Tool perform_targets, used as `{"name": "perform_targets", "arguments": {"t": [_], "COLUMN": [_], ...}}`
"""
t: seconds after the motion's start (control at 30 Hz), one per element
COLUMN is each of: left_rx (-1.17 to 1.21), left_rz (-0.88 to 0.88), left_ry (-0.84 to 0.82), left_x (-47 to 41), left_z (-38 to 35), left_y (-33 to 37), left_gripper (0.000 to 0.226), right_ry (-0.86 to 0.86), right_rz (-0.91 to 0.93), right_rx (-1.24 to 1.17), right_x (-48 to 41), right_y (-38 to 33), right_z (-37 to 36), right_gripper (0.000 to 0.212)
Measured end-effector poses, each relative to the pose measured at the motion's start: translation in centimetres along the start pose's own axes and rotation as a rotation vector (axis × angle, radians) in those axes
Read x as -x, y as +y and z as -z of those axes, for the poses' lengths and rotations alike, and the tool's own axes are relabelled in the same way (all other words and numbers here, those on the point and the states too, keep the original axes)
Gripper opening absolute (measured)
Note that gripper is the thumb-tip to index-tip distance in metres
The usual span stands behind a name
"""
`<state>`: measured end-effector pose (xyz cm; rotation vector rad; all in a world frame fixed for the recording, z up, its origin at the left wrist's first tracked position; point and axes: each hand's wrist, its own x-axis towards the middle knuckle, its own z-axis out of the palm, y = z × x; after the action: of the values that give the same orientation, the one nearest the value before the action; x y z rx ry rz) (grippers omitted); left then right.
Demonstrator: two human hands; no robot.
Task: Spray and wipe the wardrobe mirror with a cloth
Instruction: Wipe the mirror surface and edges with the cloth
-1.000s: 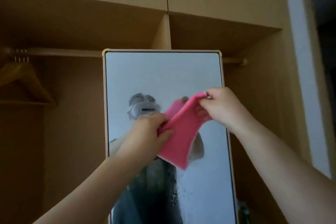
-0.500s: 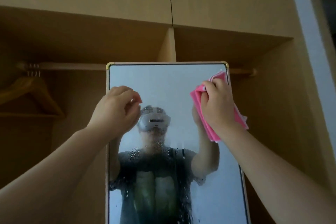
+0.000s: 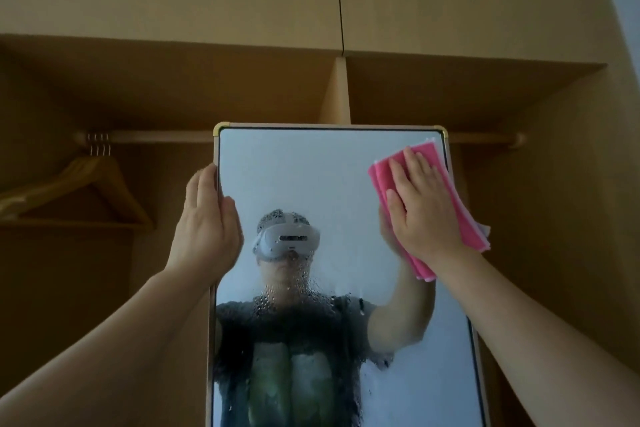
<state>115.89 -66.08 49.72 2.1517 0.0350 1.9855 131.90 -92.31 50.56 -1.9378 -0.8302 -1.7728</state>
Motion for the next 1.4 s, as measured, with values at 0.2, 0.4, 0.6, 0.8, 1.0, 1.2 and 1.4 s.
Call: {"name": "perform_targets", "arguments": {"t": [0.2,0.4,0.6,0.8,1.0,1.2,1.4], "left_rx": [0.103,0.184,0.216,0.252,0.295,0.318,0.276], "left_rz": [0.052,0.171,0.217,0.233,0.224,0.239,0.252], "left_ry": [-0.022,0.020,0.018,0.011,0.045,0.072,0.062], "left_x": [0.0,0.8,2.0,2.0,2.4,2.5,2.6], "left_z": [-0.9,-2.7,-3.4,-3.5,-4.0,-3.9,-3.8], "left_y": [-1.3,-3.2,-4.2,-3.9,-3.8,-3.4,-3.0], "left_gripper": [0.043,0.041,0.046,0.039,0.033,0.036,0.030], "right_ry": [-0.106,-0.137,-0.109,-0.086,-0.085,-0.098,-0.087], "right_rz": [0.060,0.047,-0.010,-0.049,-0.048,-0.015,-0.041], "right_rx": [0.106,0.134,0.122,0.132,0.111,0.095,0.079], "right_x": [-0.9,-1.5,-3.7,-5.1,-3.0,0.9,5.3], "right_y": [1.4,1.7,2.1,2.4,1.9,1.9,0.7], "right_z": [-0.6,-1.5,-2.0,-2.4,-3.1,-3.8,-4.6], "right_gripper": [0.059,0.060,0.065,0.065,0.065,0.060,0.058]}}
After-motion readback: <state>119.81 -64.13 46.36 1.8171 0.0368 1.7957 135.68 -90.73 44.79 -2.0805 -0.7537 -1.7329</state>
